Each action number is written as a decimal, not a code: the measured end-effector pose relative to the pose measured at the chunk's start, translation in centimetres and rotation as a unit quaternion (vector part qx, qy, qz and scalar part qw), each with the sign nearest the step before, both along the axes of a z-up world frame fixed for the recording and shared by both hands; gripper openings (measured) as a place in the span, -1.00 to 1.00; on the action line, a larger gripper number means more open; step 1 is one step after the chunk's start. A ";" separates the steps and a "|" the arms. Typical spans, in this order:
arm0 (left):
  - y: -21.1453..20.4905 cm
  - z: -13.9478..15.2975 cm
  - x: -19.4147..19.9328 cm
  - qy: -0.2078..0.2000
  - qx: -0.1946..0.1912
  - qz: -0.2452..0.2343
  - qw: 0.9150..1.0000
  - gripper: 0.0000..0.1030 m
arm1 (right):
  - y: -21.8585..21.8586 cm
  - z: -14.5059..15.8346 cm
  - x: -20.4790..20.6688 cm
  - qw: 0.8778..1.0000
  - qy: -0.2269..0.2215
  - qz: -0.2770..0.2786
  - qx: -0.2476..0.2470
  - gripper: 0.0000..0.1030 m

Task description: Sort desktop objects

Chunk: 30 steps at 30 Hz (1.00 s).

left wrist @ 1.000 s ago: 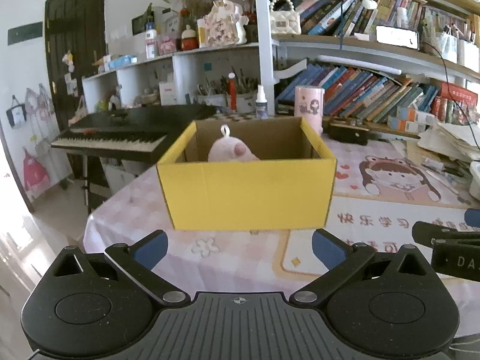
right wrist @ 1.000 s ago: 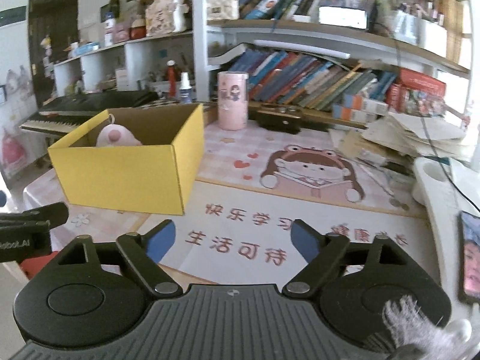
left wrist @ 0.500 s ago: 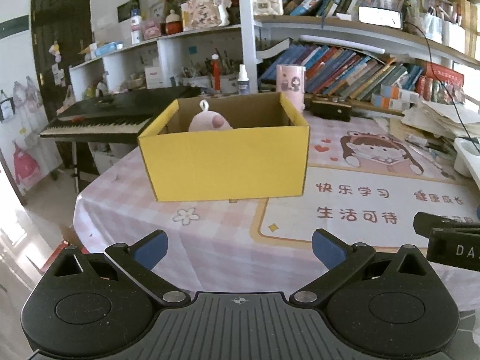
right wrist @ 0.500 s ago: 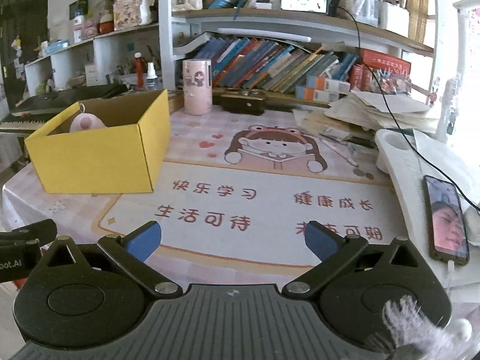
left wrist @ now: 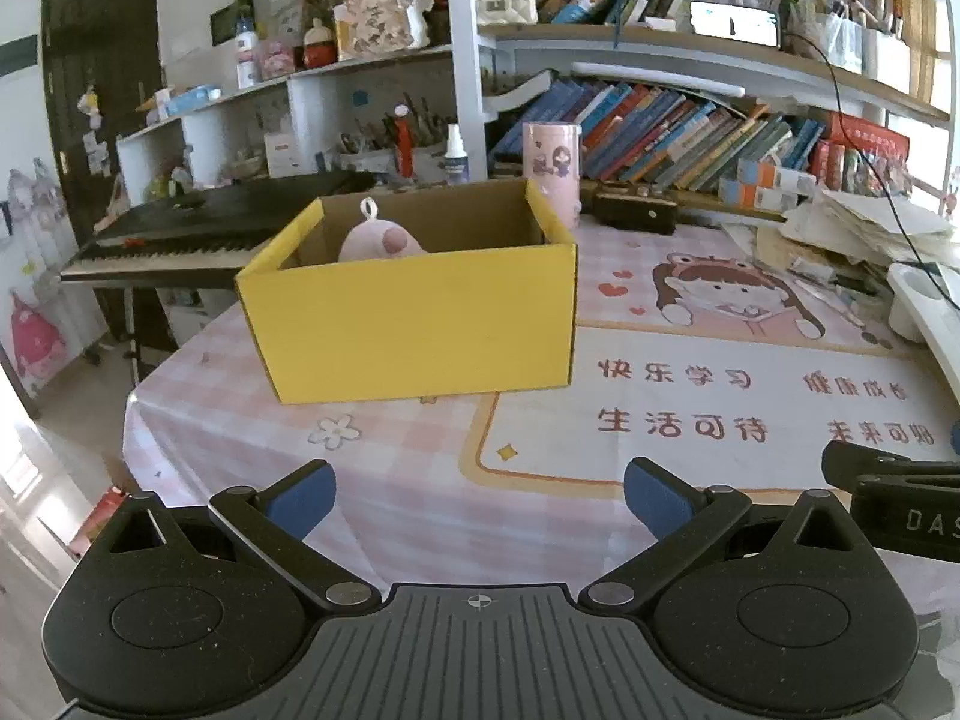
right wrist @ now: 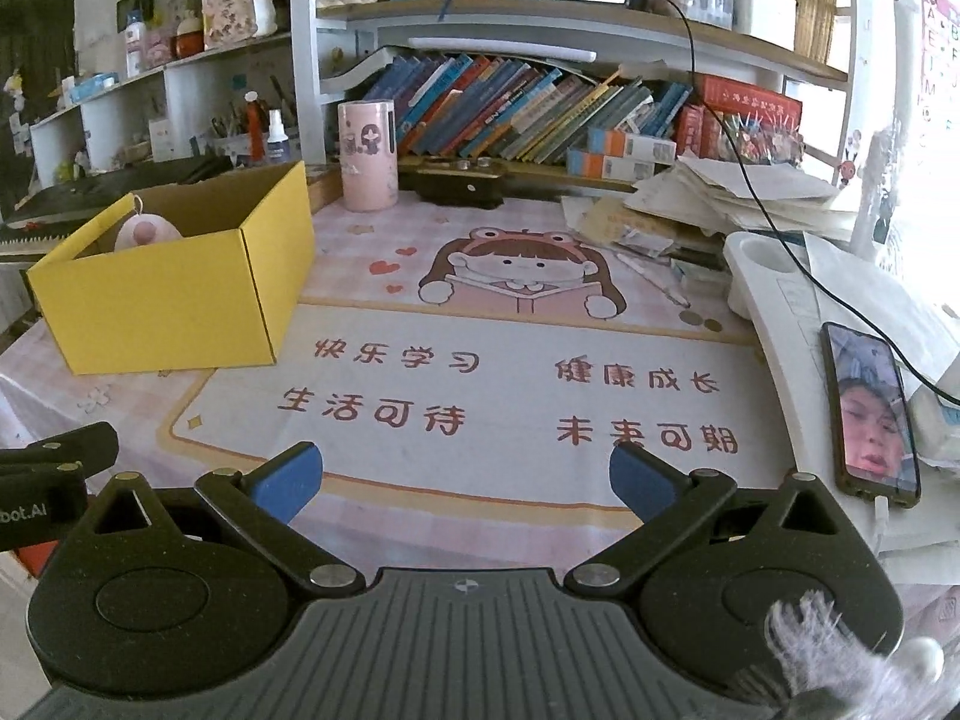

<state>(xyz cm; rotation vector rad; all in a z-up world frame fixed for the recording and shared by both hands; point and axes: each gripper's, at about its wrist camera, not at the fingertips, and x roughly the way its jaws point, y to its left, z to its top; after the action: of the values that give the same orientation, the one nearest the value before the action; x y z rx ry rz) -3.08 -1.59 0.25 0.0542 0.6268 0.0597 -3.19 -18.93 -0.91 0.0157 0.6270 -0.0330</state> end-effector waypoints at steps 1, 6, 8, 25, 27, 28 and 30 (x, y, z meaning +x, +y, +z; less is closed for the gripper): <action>-0.1 0.0 0.0 0.001 0.001 -0.001 1.000 1.00 | 0.0 0.0 0.0 1.000 0.001 0.001 0.000 1.00; -0.3 -0.1 0.0 0.004 0.002 -0.003 1.000 1.00 | -0.2 -0.2 0.0 1.000 0.005 0.003 0.002 1.00; -0.3 -0.1 0.1 0.006 0.000 -0.004 1.000 1.00 | -0.2 -0.2 0.0 1.000 0.007 0.004 0.002 1.00; -0.6 -0.4 0.1 0.015 -0.002 -0.008 1.000 1.00 | -0.2 -0.2 0.0 1.000 0.009 0.008 0.003 1.00; -0.6 -0.4 0.0 0.015 -0.002 -0.008 1.000 1.00 | -0.2 -0.3 0.0 1.000 0.008 0.008 0.003 1.00; -0.6 -0.4 0.0 0.016 -0.001 -0.009 1.000 1.00 | -0.2 -0.3 0.0 1.000 0.008 0.008 0.003 1.00; -0.6 -0.4 0.0 0.016 0.000 -0.009 1.000 1.00 | -0.2 -0.3 0.0 1.000 0.008 0.008 0.003 1.00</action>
<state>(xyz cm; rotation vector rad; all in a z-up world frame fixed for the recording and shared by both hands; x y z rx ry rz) -3.11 -2.22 -0.20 0.0599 0.6582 0.0418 -3.23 -19.11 -1.16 0.0169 0.6439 -0.0157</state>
